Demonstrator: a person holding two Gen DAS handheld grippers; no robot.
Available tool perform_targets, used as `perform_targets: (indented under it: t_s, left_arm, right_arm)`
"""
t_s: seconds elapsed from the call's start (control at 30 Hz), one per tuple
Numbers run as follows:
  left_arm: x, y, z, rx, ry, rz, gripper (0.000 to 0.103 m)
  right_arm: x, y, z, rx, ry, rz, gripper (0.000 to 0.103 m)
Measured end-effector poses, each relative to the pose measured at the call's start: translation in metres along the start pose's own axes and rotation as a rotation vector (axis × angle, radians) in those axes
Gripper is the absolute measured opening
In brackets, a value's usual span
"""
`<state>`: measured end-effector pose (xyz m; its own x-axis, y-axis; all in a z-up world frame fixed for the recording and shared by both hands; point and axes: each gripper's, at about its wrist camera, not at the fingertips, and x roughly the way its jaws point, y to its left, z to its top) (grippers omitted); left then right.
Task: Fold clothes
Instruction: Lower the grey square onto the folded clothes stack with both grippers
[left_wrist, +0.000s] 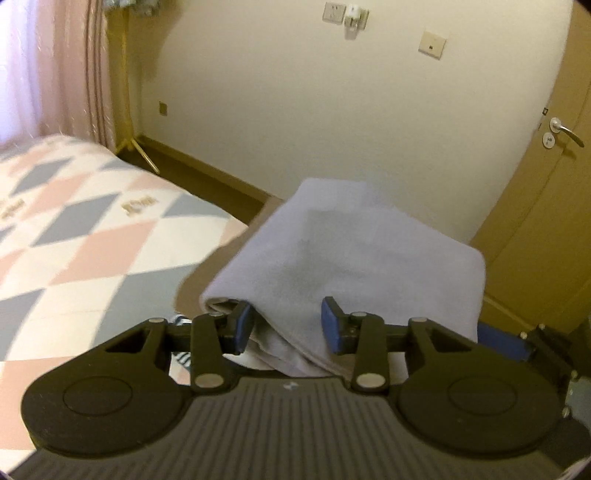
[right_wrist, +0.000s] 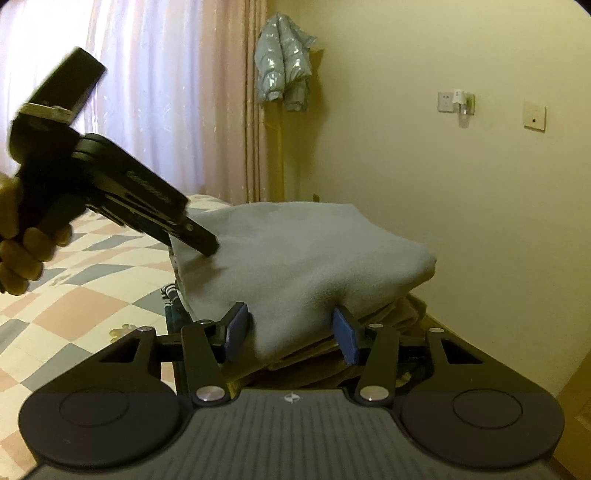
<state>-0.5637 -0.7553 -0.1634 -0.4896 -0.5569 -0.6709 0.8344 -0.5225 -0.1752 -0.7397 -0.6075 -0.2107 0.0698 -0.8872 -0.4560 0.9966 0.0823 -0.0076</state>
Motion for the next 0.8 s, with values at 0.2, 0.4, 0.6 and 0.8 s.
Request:
perform_targets:
  t_s: [0.2,0.4,0.6,0.8]
  left_arm:
    - [-0.025,-0.006,-0.015,0.008,-0.025,0.001,0.026]
    - [0.016,0.004,-0.019,-0.042,-0.006,0.026,0.025]
    - [0.038,0.003,-0.015,-0.010,-0.003,0.050,0.026]
    - [-0.002,-0.008,-0.012,0.009,0.013,0.114,0.032]
  right_arm:
    - [-0.032,0.007,0.016,-0.049,-0.066,0.016,0.049]
    - [-0.005,0.016,0.000,-0.157,-0.015,0.023,0.046]
    - [0.016,0.016,-0.007,-0.178,-0.015,0.010,0.047]
    - [-0.006,0.012,0.008,-0.085,-0.010,0.016,0.063]
